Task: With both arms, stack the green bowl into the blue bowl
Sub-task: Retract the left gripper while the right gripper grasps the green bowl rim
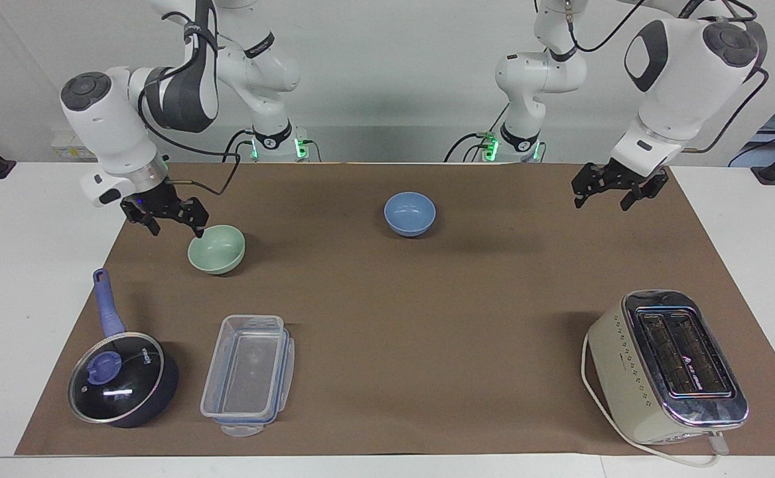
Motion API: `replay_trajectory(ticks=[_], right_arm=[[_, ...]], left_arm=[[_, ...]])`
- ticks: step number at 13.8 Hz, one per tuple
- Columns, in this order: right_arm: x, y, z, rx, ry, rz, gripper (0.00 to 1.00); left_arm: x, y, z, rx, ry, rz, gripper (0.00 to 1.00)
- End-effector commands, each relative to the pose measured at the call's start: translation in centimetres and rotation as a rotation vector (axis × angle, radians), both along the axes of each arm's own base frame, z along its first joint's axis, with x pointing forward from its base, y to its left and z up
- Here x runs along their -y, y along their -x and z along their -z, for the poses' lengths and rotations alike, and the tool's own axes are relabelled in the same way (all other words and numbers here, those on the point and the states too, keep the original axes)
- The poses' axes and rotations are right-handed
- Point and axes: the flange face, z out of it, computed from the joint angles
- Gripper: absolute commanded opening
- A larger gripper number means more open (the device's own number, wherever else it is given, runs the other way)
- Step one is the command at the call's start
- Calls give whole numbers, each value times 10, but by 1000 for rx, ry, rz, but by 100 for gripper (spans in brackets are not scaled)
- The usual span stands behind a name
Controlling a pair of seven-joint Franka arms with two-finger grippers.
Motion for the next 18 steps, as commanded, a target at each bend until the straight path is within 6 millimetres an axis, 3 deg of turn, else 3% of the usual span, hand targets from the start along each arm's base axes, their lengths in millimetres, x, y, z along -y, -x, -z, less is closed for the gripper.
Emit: replay_trajectory(ticks=[1,4,8,18], right_arm=[[15,19,40,3,-7,-9,100],[24,19,83,-21,-21,7,100],[30,28,121,-37,-30,0,97],[28,32,127,-65,-37,-48,70]], left_arm=[[-5,5,-36,-40,-43,14,100],[-3,6,-44,-18,-32,8,100],[-4,8,-42,-24,-36,6,100],[-4,8,-42,-24,-36,6,100]])
